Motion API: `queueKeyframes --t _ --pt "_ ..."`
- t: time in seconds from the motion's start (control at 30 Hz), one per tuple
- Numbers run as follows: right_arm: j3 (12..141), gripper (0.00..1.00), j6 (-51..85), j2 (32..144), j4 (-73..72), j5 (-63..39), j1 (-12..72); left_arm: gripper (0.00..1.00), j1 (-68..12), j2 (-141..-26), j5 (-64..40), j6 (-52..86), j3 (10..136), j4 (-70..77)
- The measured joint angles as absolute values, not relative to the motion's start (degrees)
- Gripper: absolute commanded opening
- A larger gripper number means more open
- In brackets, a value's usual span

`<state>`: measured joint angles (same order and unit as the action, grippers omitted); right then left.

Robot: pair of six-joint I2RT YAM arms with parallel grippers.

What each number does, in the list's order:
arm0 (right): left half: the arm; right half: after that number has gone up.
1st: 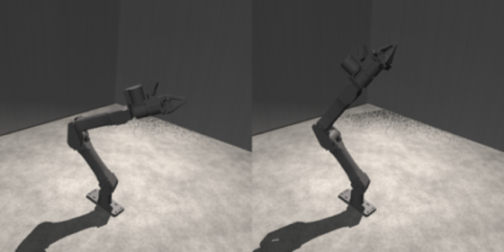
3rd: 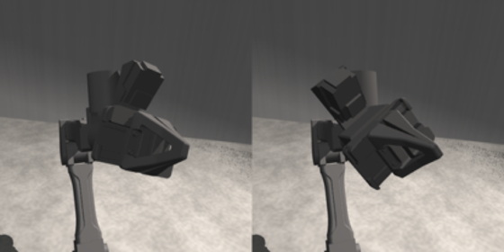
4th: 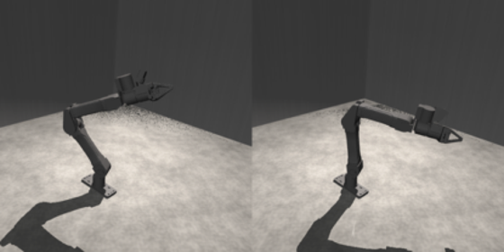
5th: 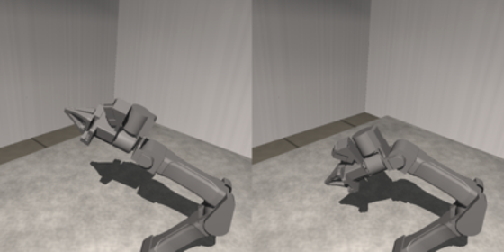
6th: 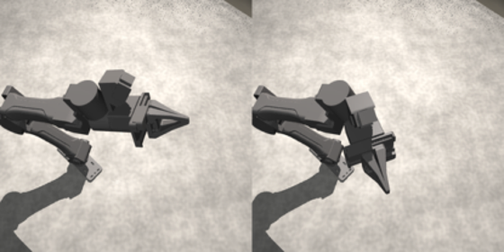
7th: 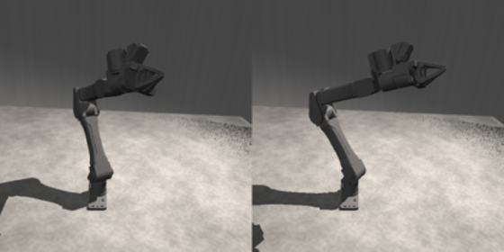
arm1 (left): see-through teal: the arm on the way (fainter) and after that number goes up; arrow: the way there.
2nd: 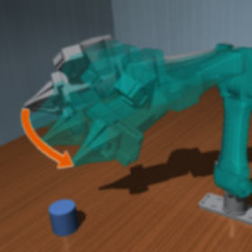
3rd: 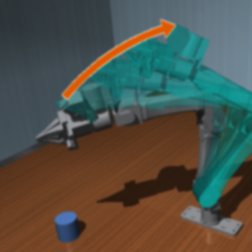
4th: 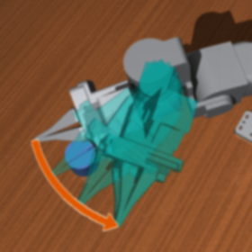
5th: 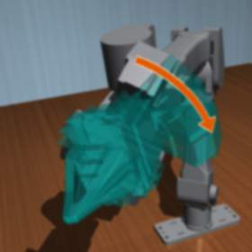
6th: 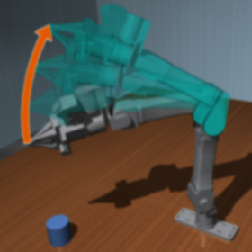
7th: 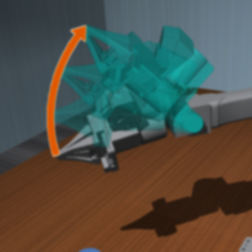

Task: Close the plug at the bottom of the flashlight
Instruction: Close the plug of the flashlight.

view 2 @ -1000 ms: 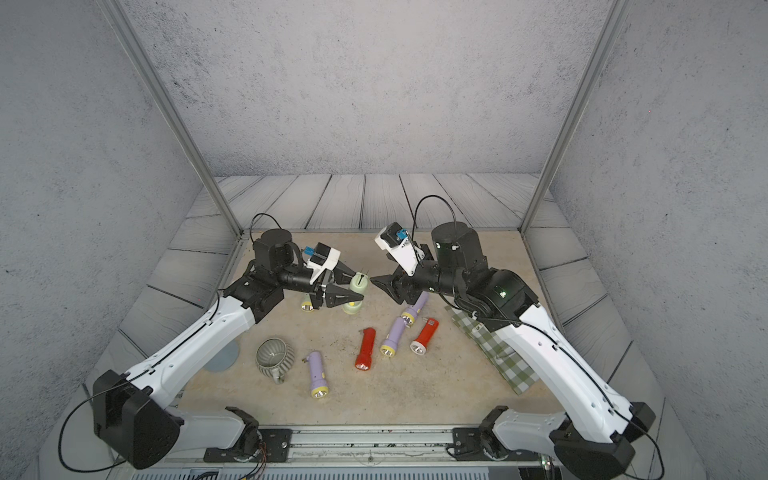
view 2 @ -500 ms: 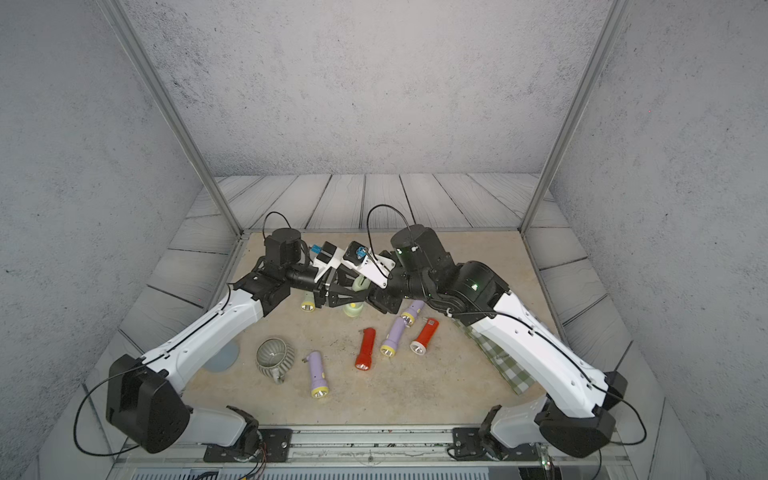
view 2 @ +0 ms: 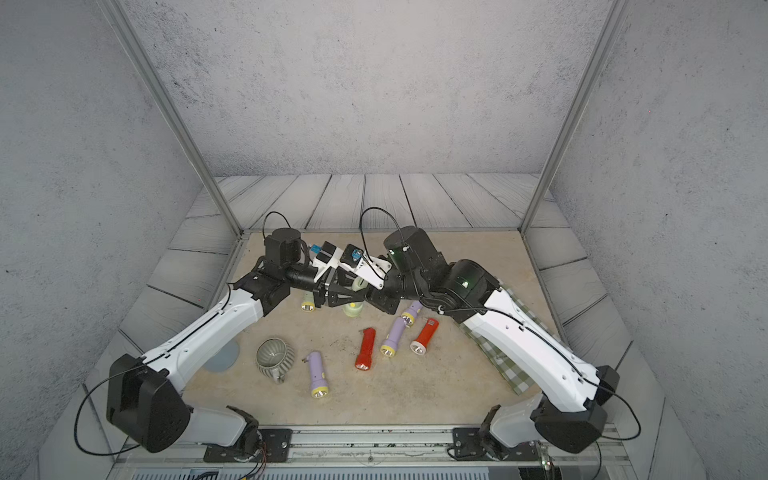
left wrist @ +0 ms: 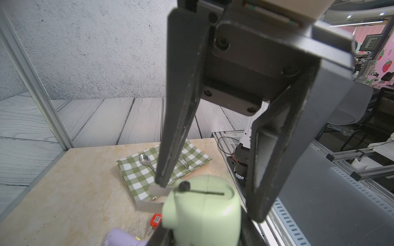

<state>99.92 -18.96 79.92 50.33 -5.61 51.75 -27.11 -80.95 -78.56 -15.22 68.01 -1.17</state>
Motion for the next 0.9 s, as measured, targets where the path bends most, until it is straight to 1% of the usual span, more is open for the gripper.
queueKeyframes --t 0.33,0.73,0.9 --pt "99.9 0.52 -19.16 79.92 49.98 -4.4 52.71 0.0 -27.11 -81.91 -79.2 -15.2 68.23 -1.3" --pt "99.9 0.39 -19.9 80.03 49.87 -3.97 53.47 0.0 -27.11 -82.15 -79.46 -15.2 68.66 -1.58" --pt "99.9 0.38 -19.86 80.31 49.93 -3.75 53.49 0.0 -27.11 -82.37 -79.33 -15.2 68.66 -2.11"
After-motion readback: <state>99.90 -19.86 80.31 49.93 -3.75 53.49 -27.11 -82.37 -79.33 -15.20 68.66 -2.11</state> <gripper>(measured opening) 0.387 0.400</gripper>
